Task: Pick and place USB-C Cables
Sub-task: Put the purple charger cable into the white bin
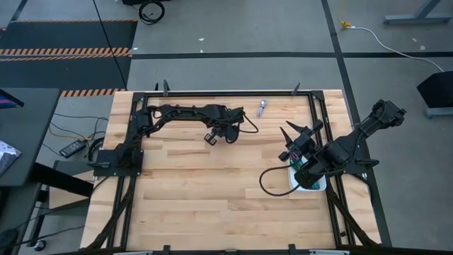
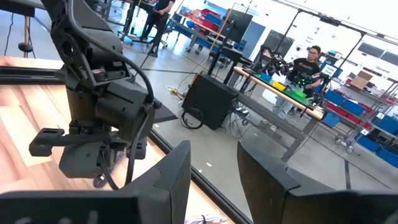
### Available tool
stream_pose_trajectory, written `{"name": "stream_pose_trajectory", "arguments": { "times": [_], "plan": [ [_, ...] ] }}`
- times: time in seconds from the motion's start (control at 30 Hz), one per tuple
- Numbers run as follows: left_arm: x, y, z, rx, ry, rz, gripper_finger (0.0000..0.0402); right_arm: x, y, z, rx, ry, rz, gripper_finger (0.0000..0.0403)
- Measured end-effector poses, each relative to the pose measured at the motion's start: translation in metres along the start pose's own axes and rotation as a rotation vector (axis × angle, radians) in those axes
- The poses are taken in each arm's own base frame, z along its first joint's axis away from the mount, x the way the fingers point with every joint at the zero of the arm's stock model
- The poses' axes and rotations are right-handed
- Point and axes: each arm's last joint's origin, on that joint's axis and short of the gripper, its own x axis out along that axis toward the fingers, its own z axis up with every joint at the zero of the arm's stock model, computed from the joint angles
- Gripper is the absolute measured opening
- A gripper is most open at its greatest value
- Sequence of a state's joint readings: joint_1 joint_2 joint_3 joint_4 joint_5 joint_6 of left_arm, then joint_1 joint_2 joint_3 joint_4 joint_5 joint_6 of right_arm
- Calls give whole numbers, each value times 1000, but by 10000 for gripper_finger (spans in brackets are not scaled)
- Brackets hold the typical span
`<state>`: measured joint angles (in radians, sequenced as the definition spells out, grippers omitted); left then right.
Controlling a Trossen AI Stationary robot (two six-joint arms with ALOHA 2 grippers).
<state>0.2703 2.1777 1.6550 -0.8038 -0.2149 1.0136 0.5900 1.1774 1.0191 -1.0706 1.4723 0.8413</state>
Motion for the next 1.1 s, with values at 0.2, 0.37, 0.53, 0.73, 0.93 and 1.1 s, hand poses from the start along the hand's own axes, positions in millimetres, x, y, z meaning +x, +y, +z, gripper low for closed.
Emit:
{"name": "stream_pose_trajectory", "arguments": {
  "times": [0.2, 0.37, 0.53, 0.73, 0.93, 1.1],
  "plan": [
    [-2, -4, 6, 6, 19, 14, 11, 0, 0, 0, -7, 0, 0, 138],
    [-10, -16, 21, 74, 139, 91, 5, 0, 0, 0, -16, 0, 0, 138],
    [-24, -32, 42, 131, 150, 134, 4, 0, -3, 3, -6, 1, -2, 137],
    [-53, -49, 66, 98, 66, 198, 4, 2, -9, 5, 63, 40, 21, 130],
    [-106, -50, 74, -179, -262, 188, 3, 2, -9, 2, 41, 110, 78, 130],
    [-161, -33, 60, -405, -655, 105, 3, 1, -7, 0, 34, 180, 138, 130]
  ]
}}
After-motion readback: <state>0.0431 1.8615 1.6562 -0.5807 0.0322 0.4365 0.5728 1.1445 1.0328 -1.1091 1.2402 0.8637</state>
